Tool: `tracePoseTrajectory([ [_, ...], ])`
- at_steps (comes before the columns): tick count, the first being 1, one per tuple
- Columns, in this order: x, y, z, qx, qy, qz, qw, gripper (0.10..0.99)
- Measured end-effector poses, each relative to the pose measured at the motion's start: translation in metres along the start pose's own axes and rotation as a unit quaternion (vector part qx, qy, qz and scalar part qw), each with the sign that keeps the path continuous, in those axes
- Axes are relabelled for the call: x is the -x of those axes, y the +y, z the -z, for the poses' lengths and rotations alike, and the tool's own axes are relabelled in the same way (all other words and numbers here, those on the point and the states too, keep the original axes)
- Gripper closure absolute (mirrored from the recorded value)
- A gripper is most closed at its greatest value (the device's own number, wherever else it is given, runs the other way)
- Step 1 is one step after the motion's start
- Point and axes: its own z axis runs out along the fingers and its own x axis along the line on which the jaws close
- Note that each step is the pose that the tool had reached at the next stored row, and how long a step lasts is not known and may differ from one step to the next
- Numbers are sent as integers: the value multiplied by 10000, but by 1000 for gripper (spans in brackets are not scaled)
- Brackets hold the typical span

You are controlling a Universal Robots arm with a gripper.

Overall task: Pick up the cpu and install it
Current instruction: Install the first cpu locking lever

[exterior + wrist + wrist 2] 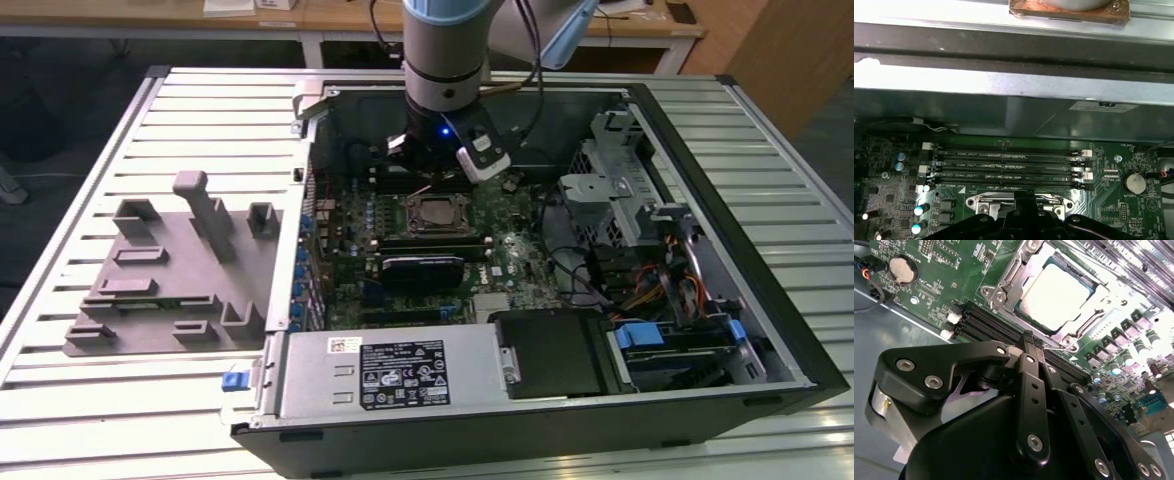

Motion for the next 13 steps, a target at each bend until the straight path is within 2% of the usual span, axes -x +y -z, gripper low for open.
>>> tracePoseTrajectory([
  [4,4,37,-14,-9,0,-7,10000,980],
  [10,56,65,-30,-100,-9,-54,9999,980],
  [13,68,86,-39,-161,-12,-78,9998,980],
])
